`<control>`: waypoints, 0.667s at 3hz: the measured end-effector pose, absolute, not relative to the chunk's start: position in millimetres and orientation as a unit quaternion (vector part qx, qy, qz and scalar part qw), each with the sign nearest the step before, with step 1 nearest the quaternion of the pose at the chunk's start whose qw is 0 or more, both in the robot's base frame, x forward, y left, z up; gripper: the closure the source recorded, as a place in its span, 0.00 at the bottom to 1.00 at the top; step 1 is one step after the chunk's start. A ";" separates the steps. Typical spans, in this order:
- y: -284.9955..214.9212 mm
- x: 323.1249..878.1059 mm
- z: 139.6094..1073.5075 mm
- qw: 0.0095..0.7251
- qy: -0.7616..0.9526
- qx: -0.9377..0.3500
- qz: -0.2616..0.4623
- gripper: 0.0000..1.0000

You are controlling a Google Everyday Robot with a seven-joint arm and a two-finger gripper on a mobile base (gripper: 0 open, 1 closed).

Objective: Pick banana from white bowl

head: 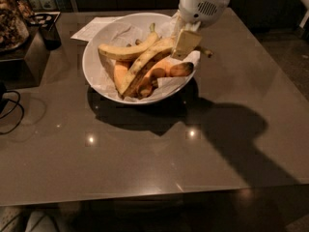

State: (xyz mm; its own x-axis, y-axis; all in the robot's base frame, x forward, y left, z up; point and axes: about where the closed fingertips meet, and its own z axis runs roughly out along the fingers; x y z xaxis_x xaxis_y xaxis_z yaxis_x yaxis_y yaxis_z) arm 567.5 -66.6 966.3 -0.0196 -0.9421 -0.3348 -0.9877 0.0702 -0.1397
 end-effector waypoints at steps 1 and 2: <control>-68.5 554.4 984.7 0.200 0.711 -0.669 0.081 1.00; -66.8 555.4 985.2 0.203 0.711 -0.669 0.082 1.00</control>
Offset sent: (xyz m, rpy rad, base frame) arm -0.0110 -0.0016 0.0156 0.0526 -0.0149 -0.0105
